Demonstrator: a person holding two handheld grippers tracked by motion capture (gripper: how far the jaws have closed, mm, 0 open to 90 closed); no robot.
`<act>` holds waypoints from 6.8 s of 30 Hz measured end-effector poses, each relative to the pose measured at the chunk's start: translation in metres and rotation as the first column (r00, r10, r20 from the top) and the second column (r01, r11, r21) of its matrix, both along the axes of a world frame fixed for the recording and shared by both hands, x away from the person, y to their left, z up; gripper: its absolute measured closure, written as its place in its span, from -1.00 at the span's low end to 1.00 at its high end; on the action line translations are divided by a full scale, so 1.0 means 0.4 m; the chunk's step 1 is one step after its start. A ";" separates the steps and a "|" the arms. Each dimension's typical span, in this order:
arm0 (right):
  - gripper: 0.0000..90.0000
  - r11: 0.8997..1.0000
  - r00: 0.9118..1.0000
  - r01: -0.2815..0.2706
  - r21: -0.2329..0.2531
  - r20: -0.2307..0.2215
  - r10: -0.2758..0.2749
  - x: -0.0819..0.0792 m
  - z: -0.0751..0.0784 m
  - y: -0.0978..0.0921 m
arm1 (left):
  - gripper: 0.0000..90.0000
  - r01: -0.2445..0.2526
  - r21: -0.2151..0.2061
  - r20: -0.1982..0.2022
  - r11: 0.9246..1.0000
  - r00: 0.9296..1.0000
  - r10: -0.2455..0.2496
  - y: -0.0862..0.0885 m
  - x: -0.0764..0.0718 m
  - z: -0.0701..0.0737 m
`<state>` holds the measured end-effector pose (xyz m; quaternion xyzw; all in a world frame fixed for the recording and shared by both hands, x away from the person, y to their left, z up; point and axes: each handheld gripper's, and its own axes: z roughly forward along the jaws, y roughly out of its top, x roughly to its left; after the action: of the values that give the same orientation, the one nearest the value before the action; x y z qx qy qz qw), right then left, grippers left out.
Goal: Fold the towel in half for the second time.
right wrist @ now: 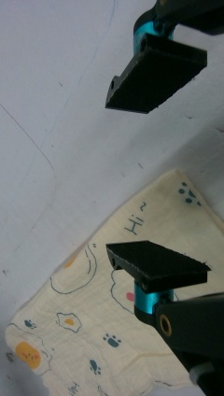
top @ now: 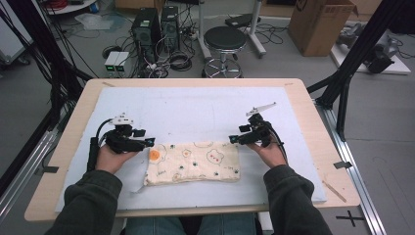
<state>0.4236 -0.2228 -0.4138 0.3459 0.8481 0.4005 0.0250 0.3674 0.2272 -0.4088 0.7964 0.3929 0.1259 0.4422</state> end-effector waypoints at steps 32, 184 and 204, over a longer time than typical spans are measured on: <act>0.76 0.990 0.996 -0.070 -0.121 -0.061 0.063 -0.005 -0.043 0.017 | 0.59 0.082 0.115 -0.105 0.990 0.992 -0.070 -0.041 0.017 -0.068; 0.86 0.963 0.961 -0.268 -0.003 0.076 0.267 -0.273 -0.019 -0.036 | 0.84 0.226 0.094 0.051 0.970 0.972 -0.231 -0.015 -0.241 -0.057; 0.46 0.959 0.958 -0.282 0.027 0.058 0.280 -0.293 -0.036 -0.035 | 0.52 0.240 0.081 0.050 0.967 0.968 -0.245 -0.021 -0.253 -0.061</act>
<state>0.3065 -0.2369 -0.4284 0.2115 0.8806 0.4237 -0.0155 0.2661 0.2190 -0.4333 0.8504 0.2742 0.1089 0.4357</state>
